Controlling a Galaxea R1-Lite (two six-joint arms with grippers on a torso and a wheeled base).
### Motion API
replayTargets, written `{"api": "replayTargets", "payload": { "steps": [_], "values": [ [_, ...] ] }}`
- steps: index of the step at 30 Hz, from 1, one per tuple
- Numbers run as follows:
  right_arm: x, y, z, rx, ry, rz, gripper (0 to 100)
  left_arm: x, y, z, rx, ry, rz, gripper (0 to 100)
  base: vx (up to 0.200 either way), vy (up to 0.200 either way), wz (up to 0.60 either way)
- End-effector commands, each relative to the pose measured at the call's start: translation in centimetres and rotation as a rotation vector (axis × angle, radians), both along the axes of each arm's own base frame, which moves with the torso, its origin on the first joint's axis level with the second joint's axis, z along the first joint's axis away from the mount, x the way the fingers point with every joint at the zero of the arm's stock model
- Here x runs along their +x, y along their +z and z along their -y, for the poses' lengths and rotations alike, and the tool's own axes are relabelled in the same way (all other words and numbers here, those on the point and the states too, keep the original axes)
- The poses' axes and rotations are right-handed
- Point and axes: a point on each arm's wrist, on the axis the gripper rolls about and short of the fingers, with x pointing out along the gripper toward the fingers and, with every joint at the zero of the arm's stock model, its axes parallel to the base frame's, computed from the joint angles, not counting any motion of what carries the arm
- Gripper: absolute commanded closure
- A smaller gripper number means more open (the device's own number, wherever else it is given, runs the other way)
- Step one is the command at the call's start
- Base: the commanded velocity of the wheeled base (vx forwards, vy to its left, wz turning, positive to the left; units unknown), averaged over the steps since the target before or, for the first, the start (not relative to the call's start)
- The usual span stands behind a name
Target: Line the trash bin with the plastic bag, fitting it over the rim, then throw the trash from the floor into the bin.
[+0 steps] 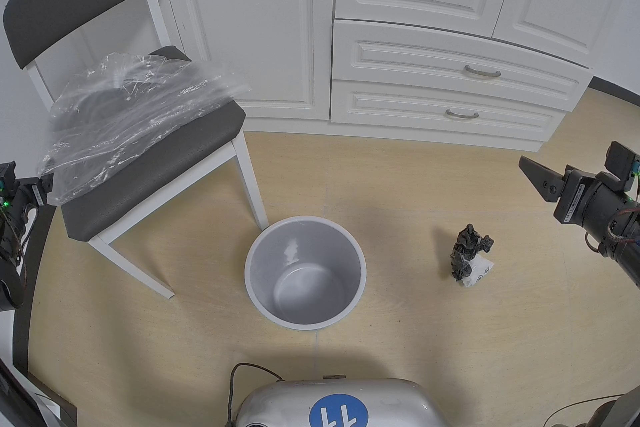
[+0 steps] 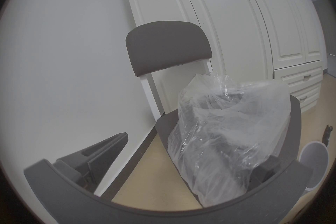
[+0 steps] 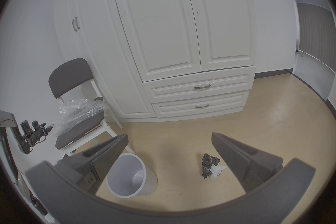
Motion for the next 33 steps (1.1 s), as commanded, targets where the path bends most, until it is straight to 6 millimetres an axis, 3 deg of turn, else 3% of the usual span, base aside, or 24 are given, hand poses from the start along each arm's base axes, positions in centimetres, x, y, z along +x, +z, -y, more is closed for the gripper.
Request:
{"api": "replayTargets", "payload": {
  "steps": [1, 17, 18, 33],
  "values": [
    [-0.01, 0.05, 0.02, 0.001, -0.001, 0.002, 0, -0.75, 0.96, -0.21, 0.018, 0.018, 0.029, 0, 0.0, 0.0, 0.0],
    [-0.03, 0.01, 0.0, 0.001, 0.001, 0.001, 0, -0.57, 0.69, -0.3, 0.016, 0.017, 0.02, 0, 0.0, 0.0, 0.0],
    [-0.06, 0.04, 0.01, 0.001, 0.001, 0.002, 0, -0.57, 0.61, -0.3, 0.015, 0.017, 0.018, 100, 0.0, 0.0, 0.0],
    [-0.17, 0.08, 0.04, -0.002, 0.002, 0.006, 0, -0.57, 0.87, 0.34, 0.019, 0.0, 0.024, 100, 0.0, 0.0, 0.0]
  ]
}}
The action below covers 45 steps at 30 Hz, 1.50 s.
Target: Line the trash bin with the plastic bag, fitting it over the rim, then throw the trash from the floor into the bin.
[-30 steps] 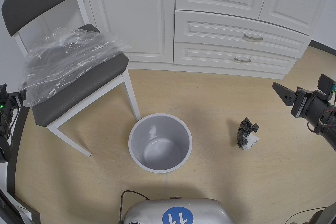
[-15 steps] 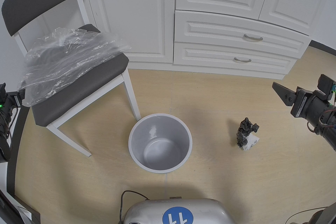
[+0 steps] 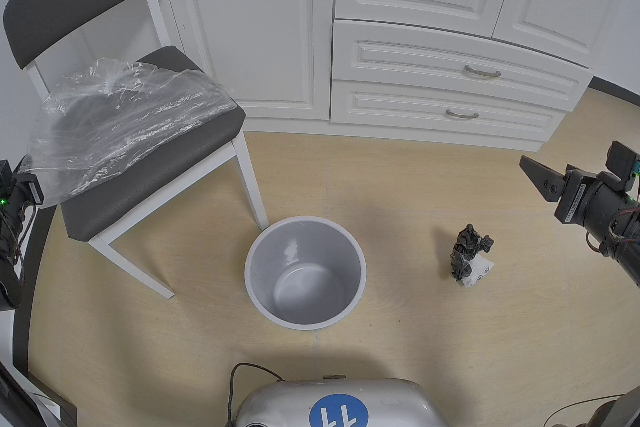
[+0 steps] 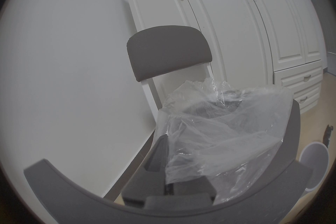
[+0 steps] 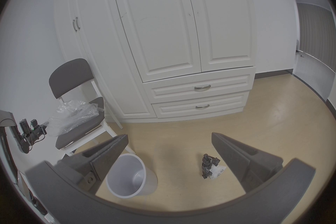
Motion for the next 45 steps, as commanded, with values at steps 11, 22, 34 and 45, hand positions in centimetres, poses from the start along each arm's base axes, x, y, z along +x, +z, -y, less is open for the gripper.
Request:
{"api": "replayTargets", "payload": {
  "steps": [11, 22, 34, 45],
  "values": [
    [-1.0, 0.2, -0.3, -0.026, 0.038, 0.021, 0, -0.7, 1.4, 2.6, 0.02, -0.072, 0.038, 100, 0.0, 0.0, 0.0],
    [-1.1, -0.7, -1.7, -0.039, 0.112, -0.015, 0, -0.1, 2.7, 6.2, 0.004, -0.126, 0.099, 100, 0.0, 0.0, 0.0],
    [-1.8, -1.3, -2.2, -0.062, 0.144, -0.03, 0, -1.8, 5.5, 12.2, -0.039, -0.276, 0.221, 100, 0.0, 0.0, 0.0],
    [-2.1, -1.0, -2.1, -0.087, 0.157, -0.008, 0, -3.7, 6.9, 15.7, -0.073, -0.438, 0.287, 100, 0.0, 0.0, 0.0]
  ]
}}
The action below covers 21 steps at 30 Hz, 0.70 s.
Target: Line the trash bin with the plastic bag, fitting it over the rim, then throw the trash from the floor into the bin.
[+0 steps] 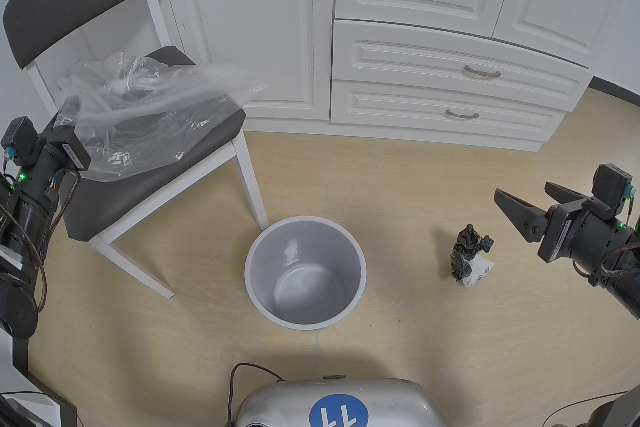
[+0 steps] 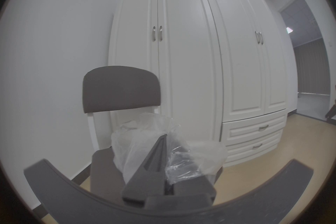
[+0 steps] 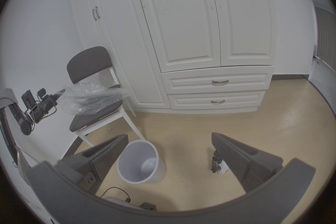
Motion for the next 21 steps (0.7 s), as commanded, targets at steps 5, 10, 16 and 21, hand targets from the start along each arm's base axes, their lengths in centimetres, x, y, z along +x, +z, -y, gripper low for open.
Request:
{"api": "replayTargets", "payload": {
  "steps": [5, 10, 16, 21],
  "values": [
    [-0.5, 0.2, 0.3, -0.026, 0.007, 0.024, 0, -2.8, 2.5, 2.6, -0.004, -0.129, 0.094, 100, 0.0, 0.0, 0.0],
    [-1.0, 0.8, 0.6, -0.014, 0.017, 0.041, 0, -3.7, 3.9, 4.0, -0.007, -0.214, 0.088, 100, 0.0, 0.0, 0.0],
    [2.1, 2.8, -0.9, -0.072, 0.088, 0.088, 0, -3.4, 7.0, 6.1, -0.005, -0.304, 0.089, 100, 0.0, 0.0, 0.0],
    [2.4, 1.9, -1.8, -0.028, 0.121, 0.035, 0, -4.3, 5.9, 6.6, -0.003, -0.353, 0.024, 100, 0.0, 0.0, 0.0]
  ]
}}
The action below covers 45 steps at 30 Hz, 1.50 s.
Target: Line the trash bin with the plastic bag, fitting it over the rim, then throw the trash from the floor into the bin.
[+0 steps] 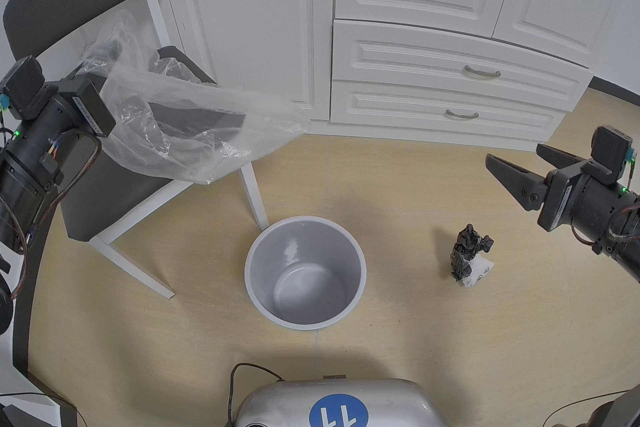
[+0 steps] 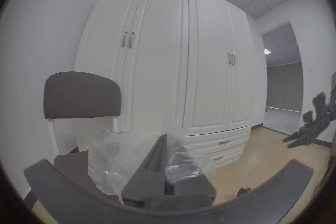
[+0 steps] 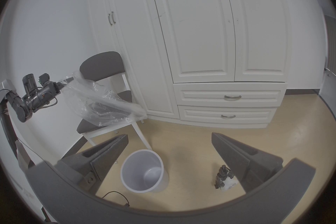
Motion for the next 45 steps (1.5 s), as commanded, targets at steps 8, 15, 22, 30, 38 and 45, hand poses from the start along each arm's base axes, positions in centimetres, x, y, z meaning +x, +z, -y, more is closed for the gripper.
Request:
{"api": "replayTargets", "payload": {
  "steps": [8, 15, 22, 30, 38, 45],
  "values": [
    [0.2, -3.0, -4.9, 0.108, 0.165, -0.135, 0, -1.7, 1.2, 1.1, -0.024, -0.077, 0.05, 100, 0.0, 0.0, 0.0],
    [-0.1, -4.7, -7.4, 0.09, 0.17, -0.13, 0, -3.1, 1.8, 1.7, -0.024, -0.127, 0.085, 100, 0.0, 0.0, 0.0],
    [-0.4, -5.8, -9.4, 0.085, 0.124, -0.117, 0, -3.5, 2.1, 1.5, -0.017, -0.121, 0.107, 100, 0.0, 0.0, 0.0],
    [-1.5, -9.2, -11.4, -0.037, 0.115, -0.179, 0, -3.6, 2.2, 1.5, -0.017, -0.12, 0.11, 100, 0.0, 0.0, 0.0],
    [-3.6, -11.2, -12.4, -0.051, 0.208, -0.171, 0, -3.9, 2.4, 1.3, -0.021, -0.12, 0.122, 100, 0.0, 0.0, 0.0],
    [-3.7, -14.1, -14.3, -0.077, 0.262, -0.177, 0, -4.0, 2.5, 1.2, -0.024, -0.121, 0.128, 100, 0.0, 0.0, 0.0]
  ]
}}
